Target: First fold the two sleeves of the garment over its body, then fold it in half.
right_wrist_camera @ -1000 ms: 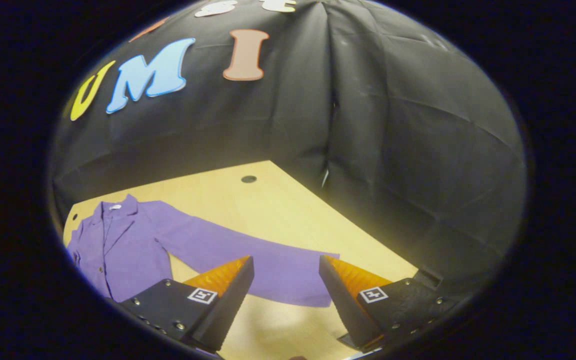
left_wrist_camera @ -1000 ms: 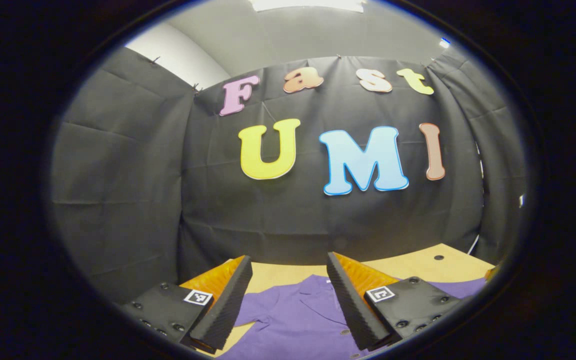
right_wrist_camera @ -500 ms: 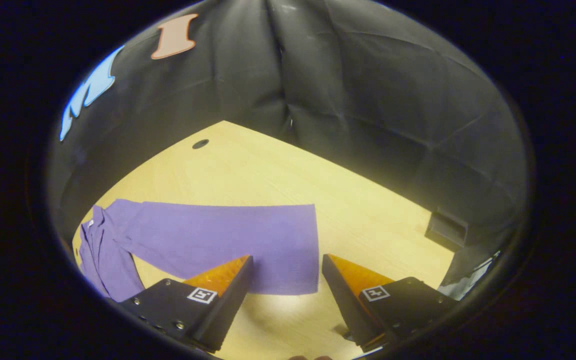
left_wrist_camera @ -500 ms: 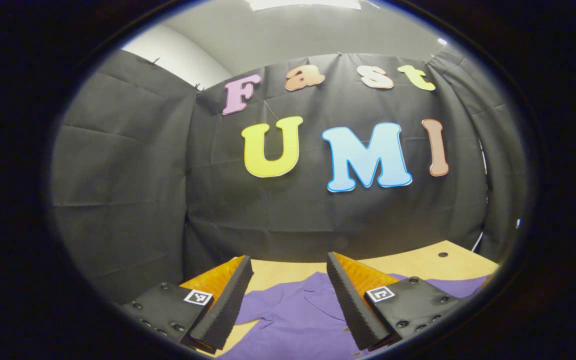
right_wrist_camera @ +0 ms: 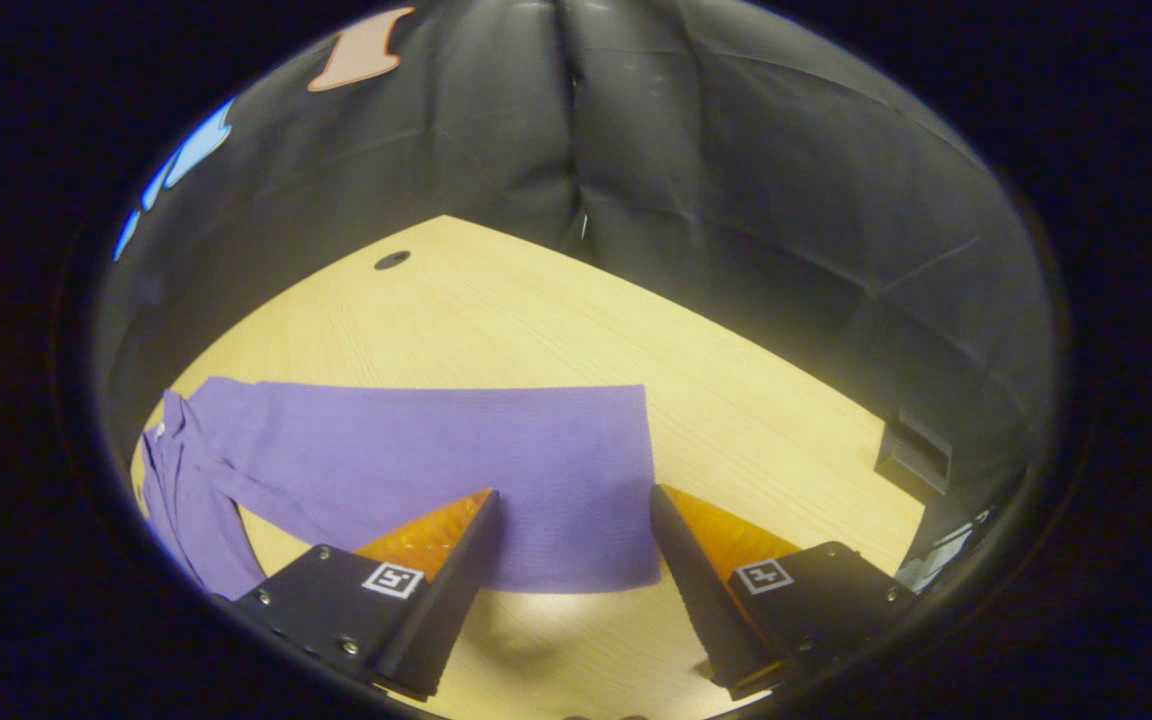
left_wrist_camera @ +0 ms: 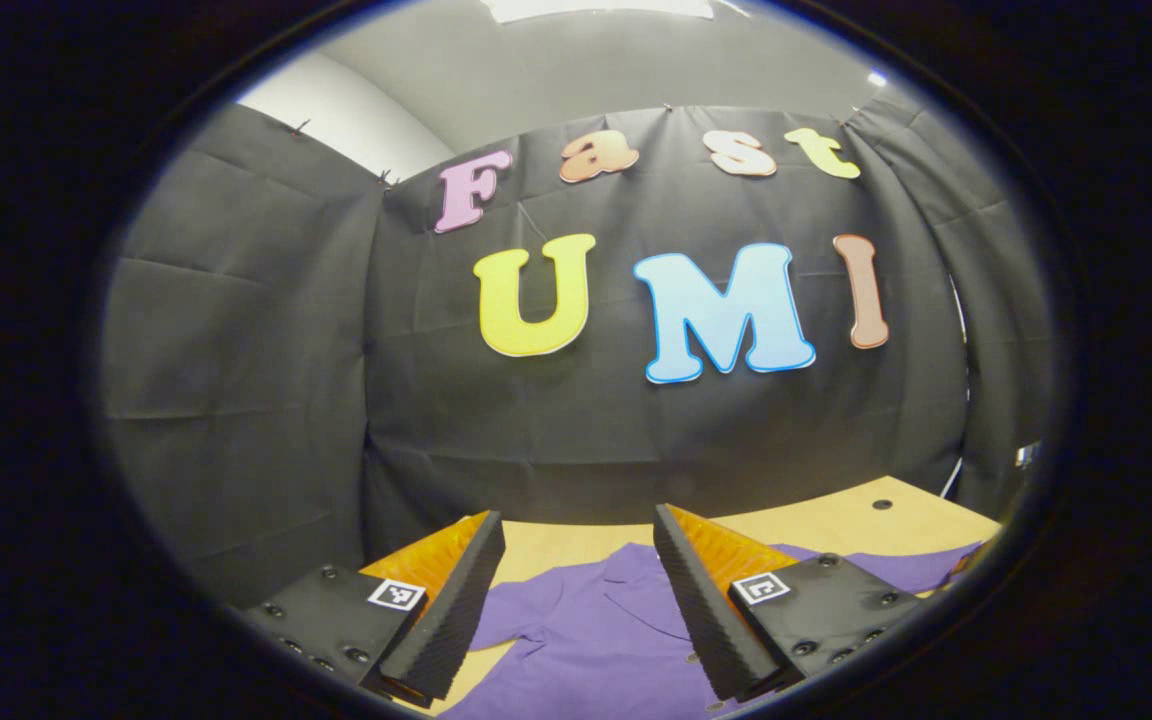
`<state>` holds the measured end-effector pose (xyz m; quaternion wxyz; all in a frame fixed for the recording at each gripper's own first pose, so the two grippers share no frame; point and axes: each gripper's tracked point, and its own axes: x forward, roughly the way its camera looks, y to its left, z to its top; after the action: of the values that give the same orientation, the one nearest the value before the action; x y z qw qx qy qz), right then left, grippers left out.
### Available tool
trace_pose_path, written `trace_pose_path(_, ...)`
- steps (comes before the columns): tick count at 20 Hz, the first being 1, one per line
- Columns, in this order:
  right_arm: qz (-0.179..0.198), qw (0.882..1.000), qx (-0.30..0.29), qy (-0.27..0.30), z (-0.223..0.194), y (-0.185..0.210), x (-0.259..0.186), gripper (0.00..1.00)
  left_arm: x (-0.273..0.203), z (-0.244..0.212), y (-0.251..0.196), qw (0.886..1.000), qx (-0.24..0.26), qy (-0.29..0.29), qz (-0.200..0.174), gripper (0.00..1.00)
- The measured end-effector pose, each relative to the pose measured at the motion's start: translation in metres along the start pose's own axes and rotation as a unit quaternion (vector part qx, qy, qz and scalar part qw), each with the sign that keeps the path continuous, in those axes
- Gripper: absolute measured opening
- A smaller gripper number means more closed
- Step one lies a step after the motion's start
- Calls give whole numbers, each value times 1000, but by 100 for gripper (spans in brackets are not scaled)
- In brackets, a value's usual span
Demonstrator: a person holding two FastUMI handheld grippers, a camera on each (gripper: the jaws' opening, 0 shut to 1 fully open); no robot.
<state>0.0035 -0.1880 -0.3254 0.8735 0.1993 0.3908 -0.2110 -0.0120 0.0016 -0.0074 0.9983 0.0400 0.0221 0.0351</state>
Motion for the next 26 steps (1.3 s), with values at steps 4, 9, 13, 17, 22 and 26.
trace_pose_path(4,-2,1000,5,0,-1,-1,1,99,-1,-1,2,1000,-3,1,2,97)
trace_pose_path(9,16,1000,-10,7,3,11,1,72,-1,-2,6,1000,-6,1,7,97)
trace_pose_path(13,21,1000,-3,7,4,13,2,22,-2,-2,10,1000,-10,0,11,97)
trace_pose_path(17,16,1000,-9,-18,14,16,-11,2,-4,-3,15,1000,-14,0,17,97)
trace_pose_path(22,23,998,-24,-63,31,30,-46,1,-3,-5,17,1000,-21,0,9,98)
trace_pose_path(26,46,994,-12,-96,48,60,-90,1,0,-9,15,999,-37,3,-8,98)
